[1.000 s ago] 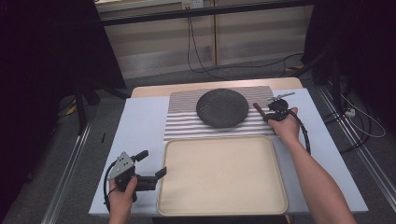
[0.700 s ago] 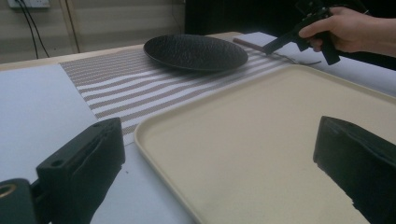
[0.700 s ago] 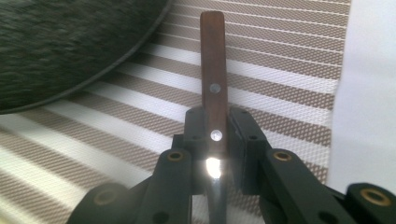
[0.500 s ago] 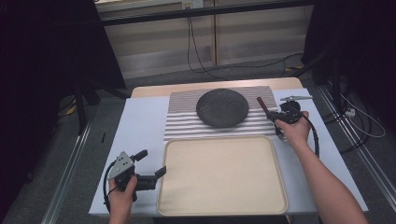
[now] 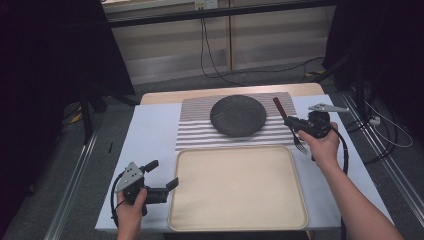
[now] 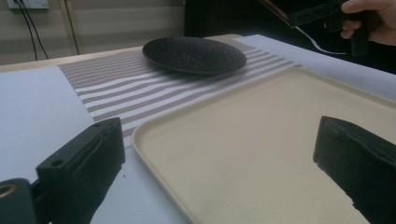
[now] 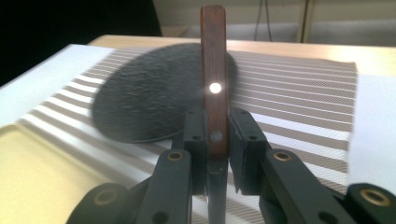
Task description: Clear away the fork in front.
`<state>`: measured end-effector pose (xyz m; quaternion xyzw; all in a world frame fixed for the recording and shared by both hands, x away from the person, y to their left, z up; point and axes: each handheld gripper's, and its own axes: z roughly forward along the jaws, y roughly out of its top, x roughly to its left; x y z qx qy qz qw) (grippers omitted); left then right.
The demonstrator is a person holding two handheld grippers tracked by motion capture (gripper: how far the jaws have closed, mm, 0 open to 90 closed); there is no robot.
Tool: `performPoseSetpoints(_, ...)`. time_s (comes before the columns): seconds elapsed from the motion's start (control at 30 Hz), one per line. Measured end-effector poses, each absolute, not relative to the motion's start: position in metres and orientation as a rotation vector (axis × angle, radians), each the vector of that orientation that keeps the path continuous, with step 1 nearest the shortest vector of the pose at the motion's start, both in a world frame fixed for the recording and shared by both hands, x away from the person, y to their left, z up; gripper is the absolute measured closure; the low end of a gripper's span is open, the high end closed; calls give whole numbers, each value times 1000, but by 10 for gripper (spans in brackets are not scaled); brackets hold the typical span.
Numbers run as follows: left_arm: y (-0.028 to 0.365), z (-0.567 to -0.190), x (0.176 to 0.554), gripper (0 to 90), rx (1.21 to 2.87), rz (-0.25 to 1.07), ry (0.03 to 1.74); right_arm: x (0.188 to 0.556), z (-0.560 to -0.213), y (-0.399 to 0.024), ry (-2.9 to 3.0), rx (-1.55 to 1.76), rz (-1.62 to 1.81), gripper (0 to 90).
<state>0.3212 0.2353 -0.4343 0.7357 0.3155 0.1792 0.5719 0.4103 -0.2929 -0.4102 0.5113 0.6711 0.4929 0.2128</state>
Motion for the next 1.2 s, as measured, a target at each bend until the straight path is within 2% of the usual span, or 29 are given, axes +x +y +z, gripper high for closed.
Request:
performPoseSetpoints(0.27,229,-429,320,25,1724,412,728,375,-403,-275,1886,1333,1503,786)
performPoseSetpoints(0.7,216,-419,321,24,1711,392,736,339,-415,-246,1931,1256,1594,786)
performPoseSetpoints(1.2,161,-408,331,25,1754,323,689,312,-416,-213,1986,1132,1686,786)
